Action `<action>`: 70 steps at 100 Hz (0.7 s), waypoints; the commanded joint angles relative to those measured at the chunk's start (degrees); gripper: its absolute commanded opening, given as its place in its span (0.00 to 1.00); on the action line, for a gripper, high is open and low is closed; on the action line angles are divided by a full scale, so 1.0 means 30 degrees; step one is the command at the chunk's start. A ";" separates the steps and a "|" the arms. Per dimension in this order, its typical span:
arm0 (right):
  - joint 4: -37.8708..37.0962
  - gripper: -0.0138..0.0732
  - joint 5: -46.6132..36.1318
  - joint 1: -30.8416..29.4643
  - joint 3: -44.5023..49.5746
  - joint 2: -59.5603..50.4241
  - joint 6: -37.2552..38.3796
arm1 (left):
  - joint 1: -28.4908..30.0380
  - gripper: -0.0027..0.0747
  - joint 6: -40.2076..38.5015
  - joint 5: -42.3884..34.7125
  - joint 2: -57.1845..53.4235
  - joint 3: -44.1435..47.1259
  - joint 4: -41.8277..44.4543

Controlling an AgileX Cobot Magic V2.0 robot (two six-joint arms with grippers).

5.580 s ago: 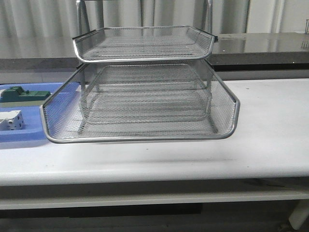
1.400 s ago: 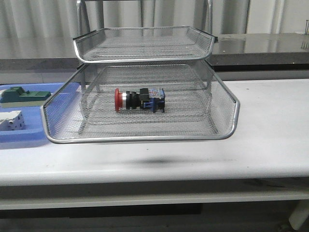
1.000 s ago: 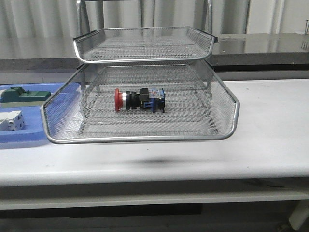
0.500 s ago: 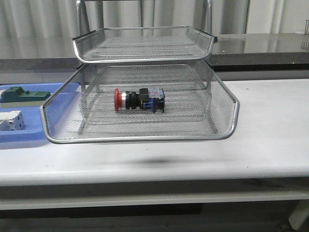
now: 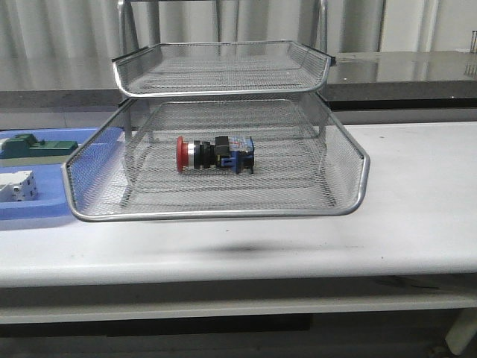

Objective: Place button on rack with both arms

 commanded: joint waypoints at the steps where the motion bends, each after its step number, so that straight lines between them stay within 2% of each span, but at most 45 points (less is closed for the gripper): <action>1: -0.0309 0.08 -0.1097 -0.0002 -0.0623 0.0087 -0.0020 | 0.0064 0.01 -0.0169 -0.1663 0.0115 -0.0533 -0.0187; 56: -0.0250 0.08 -0.1302 -0.0002 -0.0626 0.0087 -0.0020 | 0.0064 0.01 -0.0169 -0.1663 0.0115 -0.0533 -0.0187; 70: 0.0560 0.08 -0.1777 -0.0002 -0.0626 0.0087 -0.0020 | 0.0064 0.01 -0.0169 -0.1663 0.0115 -0.0533 -0.0187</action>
